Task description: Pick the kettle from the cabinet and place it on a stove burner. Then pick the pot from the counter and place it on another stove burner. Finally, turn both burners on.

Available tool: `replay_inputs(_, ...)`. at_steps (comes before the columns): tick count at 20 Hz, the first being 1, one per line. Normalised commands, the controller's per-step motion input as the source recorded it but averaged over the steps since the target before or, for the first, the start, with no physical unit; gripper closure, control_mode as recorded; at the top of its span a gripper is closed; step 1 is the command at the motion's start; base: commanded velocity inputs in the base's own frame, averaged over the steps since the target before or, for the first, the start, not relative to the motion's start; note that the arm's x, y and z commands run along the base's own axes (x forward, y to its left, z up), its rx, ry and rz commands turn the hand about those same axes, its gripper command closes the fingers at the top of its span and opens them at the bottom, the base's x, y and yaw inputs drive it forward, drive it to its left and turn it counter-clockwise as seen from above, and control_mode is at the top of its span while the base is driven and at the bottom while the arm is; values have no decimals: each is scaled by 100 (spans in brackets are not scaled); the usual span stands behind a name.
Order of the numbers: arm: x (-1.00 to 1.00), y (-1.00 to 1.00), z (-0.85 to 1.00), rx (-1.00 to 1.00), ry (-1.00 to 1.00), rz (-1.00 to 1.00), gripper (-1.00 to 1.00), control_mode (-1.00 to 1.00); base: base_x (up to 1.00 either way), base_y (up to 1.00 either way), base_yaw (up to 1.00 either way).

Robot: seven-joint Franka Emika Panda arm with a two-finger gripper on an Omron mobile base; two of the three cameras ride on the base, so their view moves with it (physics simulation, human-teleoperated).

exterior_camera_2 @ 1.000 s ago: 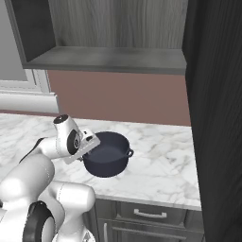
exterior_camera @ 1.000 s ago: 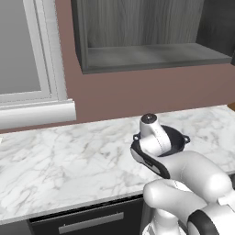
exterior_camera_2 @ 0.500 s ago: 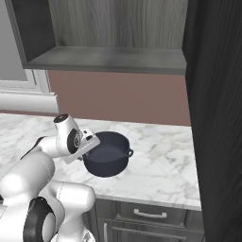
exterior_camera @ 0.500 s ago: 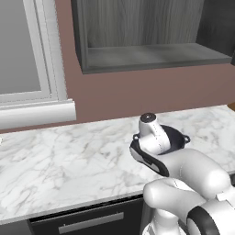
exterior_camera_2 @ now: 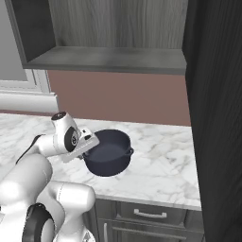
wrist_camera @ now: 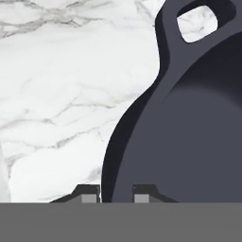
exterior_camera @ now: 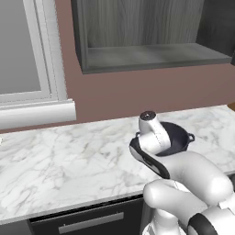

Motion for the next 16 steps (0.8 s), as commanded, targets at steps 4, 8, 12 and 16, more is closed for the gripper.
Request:
replay_inputs(4, -30, 0, 25, 0, 1, -7, 100, -100, 0, 0, 0)
replay_inputs(8, -37, 0, 37, 0, 3, -8, 100, -100, 0, 0, 0)
replay_inputs(12, -40, 0, 39, 0, 9, -8, 100, -100, 0, 0, 0)
replay_inputs(16, -44, 0, 41, 0, 8, -9, 100, -100, 0, 0, 0)
